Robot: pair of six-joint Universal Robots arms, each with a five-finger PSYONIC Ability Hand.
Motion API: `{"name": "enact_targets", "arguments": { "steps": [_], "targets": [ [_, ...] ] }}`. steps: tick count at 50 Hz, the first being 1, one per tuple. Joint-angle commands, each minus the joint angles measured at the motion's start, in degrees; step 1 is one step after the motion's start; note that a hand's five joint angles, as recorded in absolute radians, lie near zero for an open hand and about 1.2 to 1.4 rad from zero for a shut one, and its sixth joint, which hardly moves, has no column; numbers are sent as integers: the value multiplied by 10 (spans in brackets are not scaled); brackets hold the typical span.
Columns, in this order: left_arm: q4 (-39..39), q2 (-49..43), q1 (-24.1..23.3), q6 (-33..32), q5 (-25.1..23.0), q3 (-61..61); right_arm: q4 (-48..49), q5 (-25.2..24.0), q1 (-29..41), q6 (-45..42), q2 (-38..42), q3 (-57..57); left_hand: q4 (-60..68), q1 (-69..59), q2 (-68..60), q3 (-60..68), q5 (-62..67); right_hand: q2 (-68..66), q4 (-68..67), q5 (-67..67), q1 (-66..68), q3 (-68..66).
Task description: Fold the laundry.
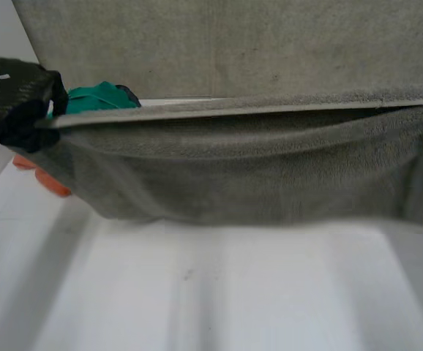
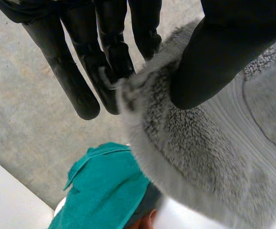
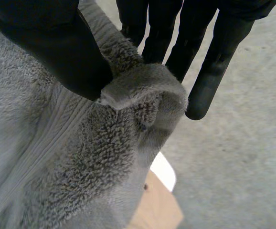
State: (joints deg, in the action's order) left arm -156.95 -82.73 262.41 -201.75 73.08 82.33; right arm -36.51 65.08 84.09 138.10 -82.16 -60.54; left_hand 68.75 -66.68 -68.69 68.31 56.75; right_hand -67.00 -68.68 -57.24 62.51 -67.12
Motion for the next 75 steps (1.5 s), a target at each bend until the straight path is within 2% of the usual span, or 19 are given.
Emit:
{"name": "enact_targets", "arguments": {
  "steps": [1,8,13,17,19,21,22,23,26,28,33,37,44,52,58,64,68,75],
  "targets": [
    [34,-78,-31,-49,33,-44,-47,-20,0,-21,54,11,113,-133,-113,117,132,-130,-113,-128,175,-129],
    [8,-235,-55,-138,82,-95,-44,-4,27,-33,163,31,113,-133,-113,117,132,-130,-113,-128,175,-129],
    [-40,-347,-74,-179,99,-210,-9,22,63,-12,248,116,113,-133,-113,117,132,-130,-113,-128,175,-129],
    [-96,-404,-82,-176,102,-339,114,51,85,54,292,226,113,-133,-113,117,132,-130,-113,-128,175,-129],
    [-162,-416,-85,-161,105,-400,235,72,86,130,293,256,113,-133,-113,117,132,-130,-113,-128,175,-129],
    [-214,-416,-85,-144,108,-421,336,87,84,189,281,255,113,-133,-113,117,132,-130,-113,-128,175,-129],
    [-273,-409,-85,-121,115,-427,438,107,80,250,267,242,113,-133,-113,117,132,-130,-113,-128,175,-129],
    [-305,-405,-85,-103,121,-426,488,116,78,275,260,230,113,-133,-113,117,132,-130,-113,-128,175,-129],
    [-378,-393,-84,-61,138,-409,611,131,70,337,235,178,113,-133,-113,117,132,-130,-113,-128,175,-129],
    [-386,-389,-83,-54,138,-401,633,124,71,336,233,162,113,-133,-113,117,132,-130,-113,-128,175,-129],
    [-350,-387,-90,-44,106,-355,567,64,87,317,252,151,113,-133,-113,117,132,-130,-113,-128,175,-129],
    [-339,-384,-102,-43,85,-293,495,44,100,290,277,149,113,-133,-113,117,132,-130,-113,-128,175,-129],
    [-351,-387,-109,-44,94,-170,427,42,108,229,306,100,113,-133,-113,117,132,-130,-113,-128,175,-129],
    [-354,-401,-118,-51,103,-13,361,45,112,130,350,-40,113,-133,-113,117,132,-130,-113,-128,175,-129],
    [-375,-392,-120,-61,101,34,325,44,106,96,357,-70,113,-133,-113,117,132,-130,-113,-127,175,-129],
    [-384,-365,-118,-59,99,52,293,44,103,120,342,-70,113,-133,-113,117,132,73,90,76,-28,74],
    [-384,-351,-116,-58,98,57,282,44,105,125,331,-71,113,-133,-113,117,132,147,164,150,-103,149],
    [-384,-336,-113,-54,96,68,282,43,117,127,321,-71,113,-133,-113,117,132,158,175,160,-113,159]
  ]
}}
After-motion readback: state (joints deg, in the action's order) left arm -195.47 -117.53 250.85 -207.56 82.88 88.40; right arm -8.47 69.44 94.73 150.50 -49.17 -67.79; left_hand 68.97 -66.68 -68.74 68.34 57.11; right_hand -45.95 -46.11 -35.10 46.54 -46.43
